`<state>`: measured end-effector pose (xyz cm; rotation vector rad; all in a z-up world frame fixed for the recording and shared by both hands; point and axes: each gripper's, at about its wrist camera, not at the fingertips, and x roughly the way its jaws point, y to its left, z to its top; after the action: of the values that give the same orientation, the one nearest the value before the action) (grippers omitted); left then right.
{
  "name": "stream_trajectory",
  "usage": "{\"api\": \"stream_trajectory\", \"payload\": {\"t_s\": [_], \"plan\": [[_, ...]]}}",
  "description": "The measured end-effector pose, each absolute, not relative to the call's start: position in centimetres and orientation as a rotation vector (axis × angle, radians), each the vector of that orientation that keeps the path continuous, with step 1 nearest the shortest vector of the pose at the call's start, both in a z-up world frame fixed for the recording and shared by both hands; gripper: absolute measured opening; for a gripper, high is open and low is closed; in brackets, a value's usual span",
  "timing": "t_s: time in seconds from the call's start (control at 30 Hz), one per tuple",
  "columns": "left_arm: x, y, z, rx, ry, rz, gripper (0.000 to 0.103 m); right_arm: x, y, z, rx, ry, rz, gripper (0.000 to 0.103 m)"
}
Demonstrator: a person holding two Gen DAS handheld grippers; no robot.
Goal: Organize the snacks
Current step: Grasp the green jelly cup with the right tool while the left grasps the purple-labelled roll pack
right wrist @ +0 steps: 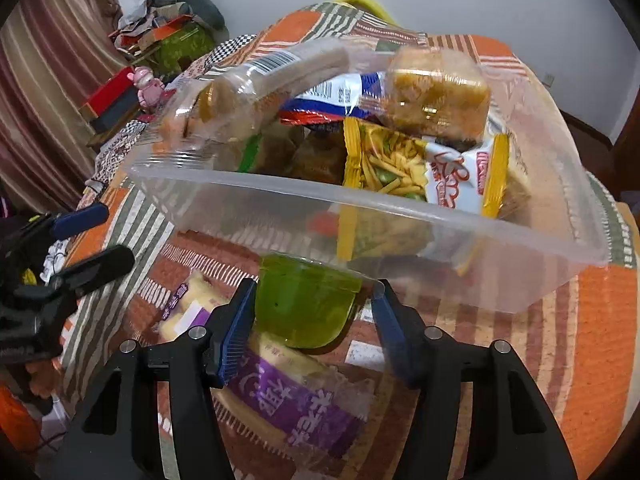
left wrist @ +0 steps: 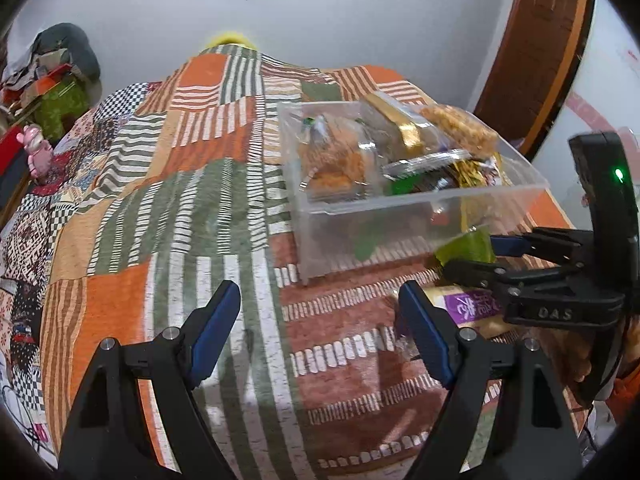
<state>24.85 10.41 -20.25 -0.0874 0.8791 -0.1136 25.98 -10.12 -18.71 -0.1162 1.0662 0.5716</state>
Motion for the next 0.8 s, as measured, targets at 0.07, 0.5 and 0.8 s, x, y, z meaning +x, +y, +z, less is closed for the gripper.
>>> {"api": "stream_trajectory", "payload": {"t_s": [0.07,0.5,0.8], "plan": [[24.9,9.9,-20.2,-0.075,0.882,-0.129,0.082,26.0,-10.2,-18.6,-0.104,1.07,0.575,0.053],[27.4,6.1,-20.5,-0.018,0.922,-0.195,0.083,23.4,-14.2,-15.3,-0.085,0.951,0.54,0.044],[28.2,6.0,-22.3,-0.031,1.002,-0.209,0.083,19.4,-17.5,-15.3,-0.021,0.958,0.517,0.044]]}}
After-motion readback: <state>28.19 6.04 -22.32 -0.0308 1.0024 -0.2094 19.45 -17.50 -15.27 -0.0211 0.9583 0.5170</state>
